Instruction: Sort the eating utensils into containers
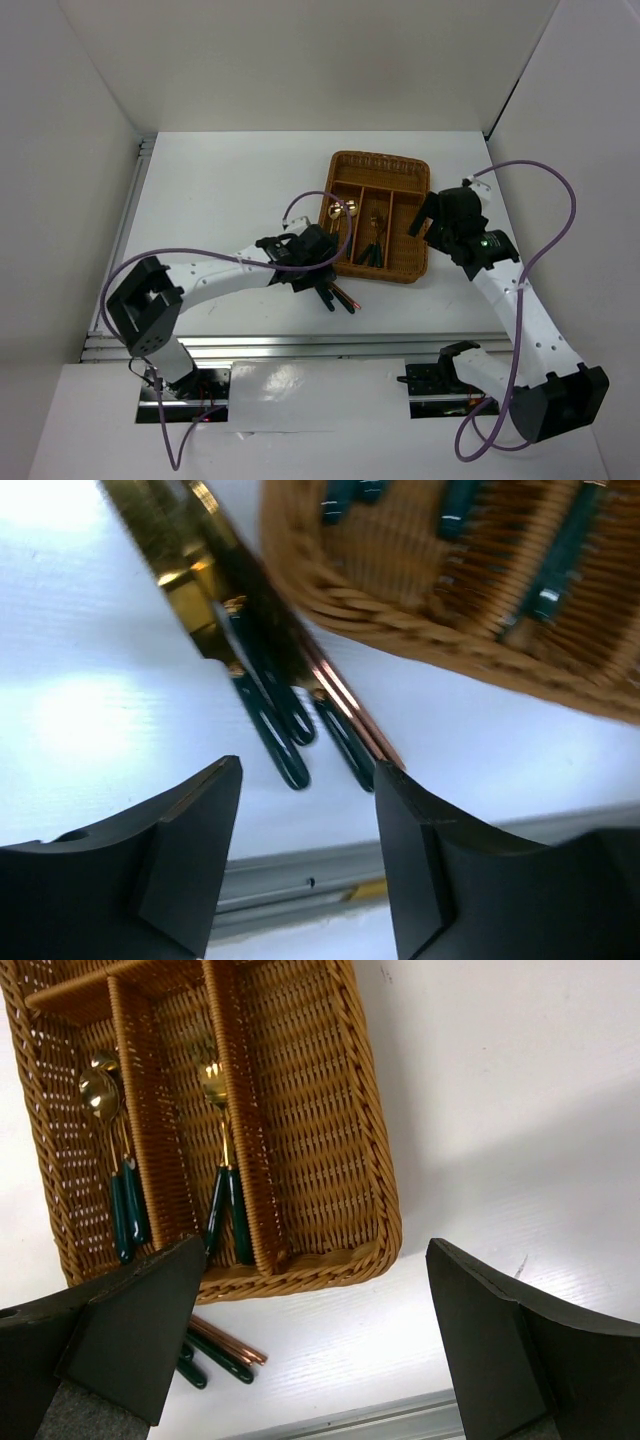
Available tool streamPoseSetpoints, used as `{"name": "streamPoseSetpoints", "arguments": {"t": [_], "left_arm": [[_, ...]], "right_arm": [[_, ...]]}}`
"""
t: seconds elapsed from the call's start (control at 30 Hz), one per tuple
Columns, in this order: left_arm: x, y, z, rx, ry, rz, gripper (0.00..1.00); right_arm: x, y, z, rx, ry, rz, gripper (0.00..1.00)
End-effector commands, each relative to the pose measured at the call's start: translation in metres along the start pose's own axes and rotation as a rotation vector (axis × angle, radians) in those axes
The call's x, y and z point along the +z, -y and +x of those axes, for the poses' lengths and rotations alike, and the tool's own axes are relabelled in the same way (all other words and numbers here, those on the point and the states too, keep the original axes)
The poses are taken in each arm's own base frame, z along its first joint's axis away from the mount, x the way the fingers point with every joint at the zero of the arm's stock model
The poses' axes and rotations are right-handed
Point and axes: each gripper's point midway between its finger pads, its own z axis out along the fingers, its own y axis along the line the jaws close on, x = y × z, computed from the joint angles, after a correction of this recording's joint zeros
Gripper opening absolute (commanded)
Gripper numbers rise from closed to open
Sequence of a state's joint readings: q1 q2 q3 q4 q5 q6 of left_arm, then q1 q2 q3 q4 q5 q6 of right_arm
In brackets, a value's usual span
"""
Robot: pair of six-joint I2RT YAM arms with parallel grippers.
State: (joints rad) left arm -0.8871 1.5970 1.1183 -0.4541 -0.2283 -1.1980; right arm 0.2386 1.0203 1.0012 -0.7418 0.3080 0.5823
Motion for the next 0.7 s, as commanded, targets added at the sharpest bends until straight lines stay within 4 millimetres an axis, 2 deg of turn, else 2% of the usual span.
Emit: {"name": "streamPoseSetpoints", "arguments": {"t": [0.0,0.03,0.07,0.17,0.33,0.5,0.67], "left_arm": [[0.012,-0.005,-0.002,-0.137,0.029,-0.083,0.68],[0.02,-0.005,0.0,-0.147,0.024,-0.099,0.67],[0.023,-0.011,0.004,-0.149,0.013,-0.128,0.67],[0.026,-0.012,0.005,-0.155,0.009,-0.142,0.63],[0.044,-0.026,0.018,-0.156,-0.024,-0.209,0.6],[0.05,-0.03,0.023,-0.149,-0.045,-0.24,0.54],[0.055,-0.038,0.028,-0.15,-0.056,-0.277,0.44]], "right_arm": [[-0.006,-0.005,-0.011,0.015,0.047,-0.041,1.0],[-0.006,-0.004,-0.009,0.015,0.047,-0.041,1.0],[-0.006,-0.004,-0.009,0.015,0.047,-0.041,1.0],[-0.008,-0.004,-0.01,0.017,0.054,-0.046,1.0],[-0.01,0.0,-0.012,0.018,0.064,-0.031,1.0],[-0.01,0.0,-0.012,0.018,0.064,-0.031,1.0],[-0.008,0.001,-0.008,0.015,0.057,-0.026,1.0]]}}
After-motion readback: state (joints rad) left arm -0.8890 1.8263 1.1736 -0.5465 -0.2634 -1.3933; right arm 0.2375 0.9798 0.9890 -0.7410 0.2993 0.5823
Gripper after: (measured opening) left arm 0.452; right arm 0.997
